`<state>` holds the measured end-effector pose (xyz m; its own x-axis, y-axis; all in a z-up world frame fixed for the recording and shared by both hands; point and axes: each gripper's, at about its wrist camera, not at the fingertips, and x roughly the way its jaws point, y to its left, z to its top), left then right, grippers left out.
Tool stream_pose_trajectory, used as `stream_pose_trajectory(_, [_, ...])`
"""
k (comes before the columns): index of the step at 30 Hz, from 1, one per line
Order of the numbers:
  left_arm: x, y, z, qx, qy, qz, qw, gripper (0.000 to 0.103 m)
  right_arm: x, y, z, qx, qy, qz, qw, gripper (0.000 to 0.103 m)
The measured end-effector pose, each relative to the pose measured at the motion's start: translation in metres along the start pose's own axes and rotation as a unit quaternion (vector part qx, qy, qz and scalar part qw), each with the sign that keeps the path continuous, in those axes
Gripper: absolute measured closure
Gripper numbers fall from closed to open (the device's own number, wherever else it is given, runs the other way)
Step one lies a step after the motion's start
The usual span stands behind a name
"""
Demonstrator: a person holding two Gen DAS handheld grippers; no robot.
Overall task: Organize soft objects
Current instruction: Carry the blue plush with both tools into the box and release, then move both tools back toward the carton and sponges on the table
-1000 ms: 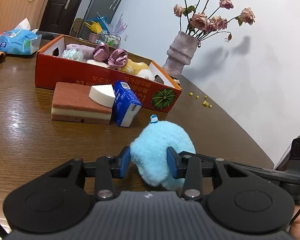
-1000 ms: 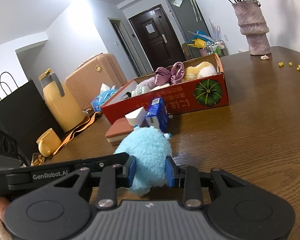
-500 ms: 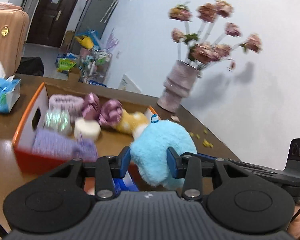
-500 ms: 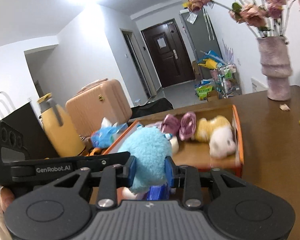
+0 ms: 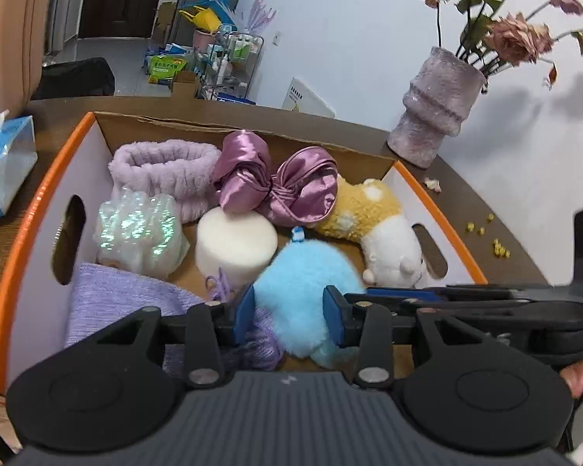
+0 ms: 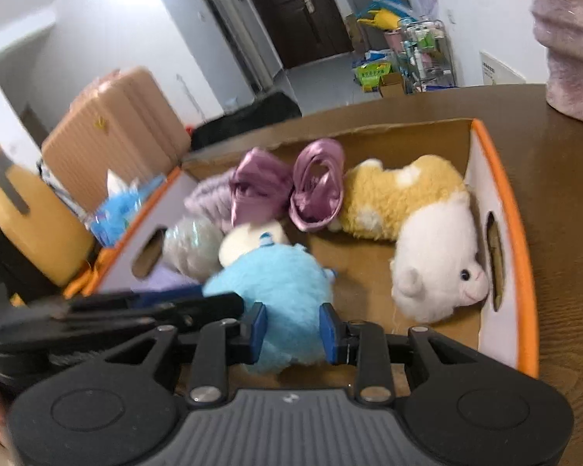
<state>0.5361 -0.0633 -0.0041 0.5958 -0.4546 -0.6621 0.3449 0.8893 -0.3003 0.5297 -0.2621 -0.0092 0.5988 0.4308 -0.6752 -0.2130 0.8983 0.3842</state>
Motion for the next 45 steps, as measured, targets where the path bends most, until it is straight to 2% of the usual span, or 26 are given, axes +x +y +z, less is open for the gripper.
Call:
stream_pose_trajectory(2, [-0.009,0.001,-0.001,0.011,-0.007,-0.002,0.9999,0.058,0.008,0.007,0.000,-0.020,0.014,-0.004,1.000,0.072])
stream_pose_trajectory(4, [-0.019,0.002,-0.002,0.017,-0.017,0.004,0.9997,0.052,0.012,0.014,0.002,-0.038,0.019,-0.020,0.999,0.064])
stream_pose_trajectory(8, [-0.042,0.004,-0.002,0.013,-0.041,0.031,0.9986,0.052,0.002,0.023,0.001,-0.055,0.012,-0.044,0.997,0.057])
stream_pose_trajectory(9, [-0.051,0.004,-0.002,0.014,-0.051,0.038,0.9979,0.051,-0.006,0.024,0.001,-0.059,0.005,-0.048,0.997,0.055])
stream_pose_trajectory(11, [-0.071,0.004,-0.003,0.022,-0.078,0.056,0.9951,0.041,-0.027,0.029,0.002,-0.066,-0.014,-0.058,0.996,0.054])
stream_pose_trajectory(15, [-0.123,-0.006,-0.002,0.043,-0.148,0.097,0.9834,0.031,-0.083,0.042,0.007,-0.089,-0.078,-0.083,0.989,0.048])
stream_pose_trajectory(17, [-0.149,-0.012,-0.005,0.049,-0.190,0.116,0.9737,0.021,-0.119,0.052,0.004,-0.109,-0.129,-0.102,0.980,0.039])
stream_pose_trajectory(19, [-0.173,-0.019,-0.011,0.060,-0.229,0.131,0.9628,0.018,-0.151,0.064,-0.004,-0.136,-0.189,-0.133,0.963,0.028])
stream_pose_trajectory(22, [-0.204,-0.031,-0.024,0.088,-0.264,0.133,0.9512,0.012,-0.188,0.079,-0.023,-0.174,-0.253,-0.167,0.937,0.025])
stream_pose_trajectory(25, [-0.224,-0.040,-0.033,0.098,-0.286,0.134,0.9438,0.010,-0.210,0.085,-0.037,-0.183,-0.275,-0.177,0.927,0.025])
stream_pose_trajectory(29, [-0.243,-0.050,-0.040,0.099,-0.298,0.134,0.9398,0.008,-0.231,0.090,-0.046,-0.178,-0.285,-0.170,0.926,0.025])
stream_pose_trajectory(35, [-0.262,-0.053,-0.061,0.090,-0.302,0.141,0.9387,0.006,-0.245,0.101,-0.070,-0.175,-0.293,-0.158,0.926,0.025])
stream_pose_trajectory(39, [-0.265,-0.054,-0.101,0.108,-0.292,0.131,0.9412,0.003,-0.249,0.095,-0.111,-0.158,-0.295,-0.130,0.933,0.025])
stream_pose_trajectory(45, [-0.263,-0.061,-0.179,0.142,-0.281,0.149,0.9375,0.003,-0.246,0.085,-0.188,-0.134,-0.276,-0.119,0.944,0.025])
